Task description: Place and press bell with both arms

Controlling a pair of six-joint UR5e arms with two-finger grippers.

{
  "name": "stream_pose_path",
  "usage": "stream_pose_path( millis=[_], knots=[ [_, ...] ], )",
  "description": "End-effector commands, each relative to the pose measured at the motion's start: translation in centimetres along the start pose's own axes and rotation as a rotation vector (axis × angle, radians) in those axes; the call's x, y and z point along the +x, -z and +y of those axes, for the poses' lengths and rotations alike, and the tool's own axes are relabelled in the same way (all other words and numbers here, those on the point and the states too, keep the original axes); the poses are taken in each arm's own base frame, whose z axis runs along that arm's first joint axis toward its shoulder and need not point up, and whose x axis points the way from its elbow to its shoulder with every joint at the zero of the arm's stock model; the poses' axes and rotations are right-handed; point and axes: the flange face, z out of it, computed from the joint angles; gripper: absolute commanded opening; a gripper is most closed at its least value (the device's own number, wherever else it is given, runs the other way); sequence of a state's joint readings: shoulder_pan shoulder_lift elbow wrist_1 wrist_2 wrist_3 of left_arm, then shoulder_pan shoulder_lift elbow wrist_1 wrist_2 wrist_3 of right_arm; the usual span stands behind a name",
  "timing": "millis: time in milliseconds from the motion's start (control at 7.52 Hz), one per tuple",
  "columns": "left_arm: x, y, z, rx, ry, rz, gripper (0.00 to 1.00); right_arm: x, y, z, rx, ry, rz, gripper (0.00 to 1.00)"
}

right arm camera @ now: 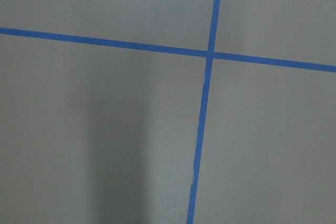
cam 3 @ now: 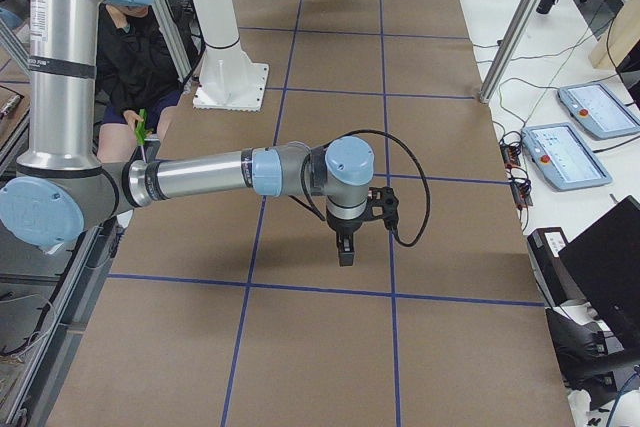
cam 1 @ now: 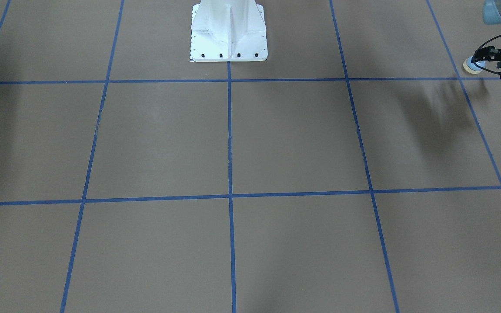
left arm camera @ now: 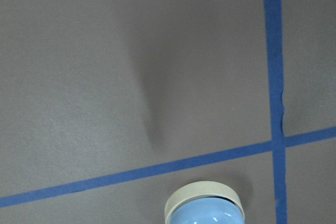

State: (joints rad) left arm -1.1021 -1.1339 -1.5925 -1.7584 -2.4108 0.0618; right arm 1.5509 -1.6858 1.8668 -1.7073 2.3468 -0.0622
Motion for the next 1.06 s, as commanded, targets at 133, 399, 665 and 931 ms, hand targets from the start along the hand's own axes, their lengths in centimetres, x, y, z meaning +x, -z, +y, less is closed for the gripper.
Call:
stream_pose_path(
  millis=[133,399,665,931],
  knots=[
    [1.7,-2.7,-0.7,-0.052,0.018,-0.035,1.0,0.0,0.0,0.1,-0.001,0.0,0.0,1.0],
    [0.5,-3.4,-0.4,-0.056,0.019,-0.08,1.0,-0.1,0.1,0.0,0.001,0.0,-0.002,1.0],
    [0.3,-3.5,-0.4,-0.055,0.018,-0.082,1.0,-0.1,0.1,0.0,0.001,0.0,-0.002,1.0],
    [0.4,-3.5,-0.4,-0.052,0.012,-0.078,1.0,0.0,0.0,0.0,0.0,0.001,-0.002,1.0]
  ],
)
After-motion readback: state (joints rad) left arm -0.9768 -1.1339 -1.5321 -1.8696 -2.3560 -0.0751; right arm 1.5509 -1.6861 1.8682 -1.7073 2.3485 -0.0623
